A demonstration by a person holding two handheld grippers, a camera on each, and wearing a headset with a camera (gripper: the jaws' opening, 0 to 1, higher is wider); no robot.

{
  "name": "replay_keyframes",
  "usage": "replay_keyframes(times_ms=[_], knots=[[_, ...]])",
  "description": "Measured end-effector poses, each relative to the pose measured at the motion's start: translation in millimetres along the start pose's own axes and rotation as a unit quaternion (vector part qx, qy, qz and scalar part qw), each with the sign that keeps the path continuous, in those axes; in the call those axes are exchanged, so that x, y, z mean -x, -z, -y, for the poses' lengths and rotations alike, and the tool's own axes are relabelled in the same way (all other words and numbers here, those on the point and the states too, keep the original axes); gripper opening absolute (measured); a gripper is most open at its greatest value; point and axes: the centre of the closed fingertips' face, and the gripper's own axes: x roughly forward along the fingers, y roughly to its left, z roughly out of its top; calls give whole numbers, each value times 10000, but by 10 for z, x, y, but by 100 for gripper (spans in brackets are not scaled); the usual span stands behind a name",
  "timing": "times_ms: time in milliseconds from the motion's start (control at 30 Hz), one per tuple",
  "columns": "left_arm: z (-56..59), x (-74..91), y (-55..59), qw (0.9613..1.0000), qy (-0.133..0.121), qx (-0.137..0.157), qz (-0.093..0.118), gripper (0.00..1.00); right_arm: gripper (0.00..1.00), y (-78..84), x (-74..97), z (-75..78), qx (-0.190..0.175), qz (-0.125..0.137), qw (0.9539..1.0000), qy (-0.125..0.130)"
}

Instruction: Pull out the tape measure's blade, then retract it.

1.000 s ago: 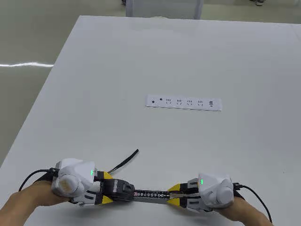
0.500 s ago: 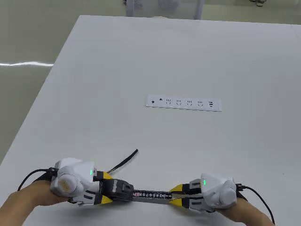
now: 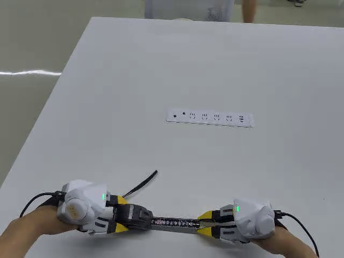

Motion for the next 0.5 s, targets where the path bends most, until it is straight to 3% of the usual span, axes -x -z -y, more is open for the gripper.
replay_keyframes(times_ms=[500], knots=[[4,-9,-2,10000,2,-4,-23,27,8,58,72,-1,-76,24,10000,15]])
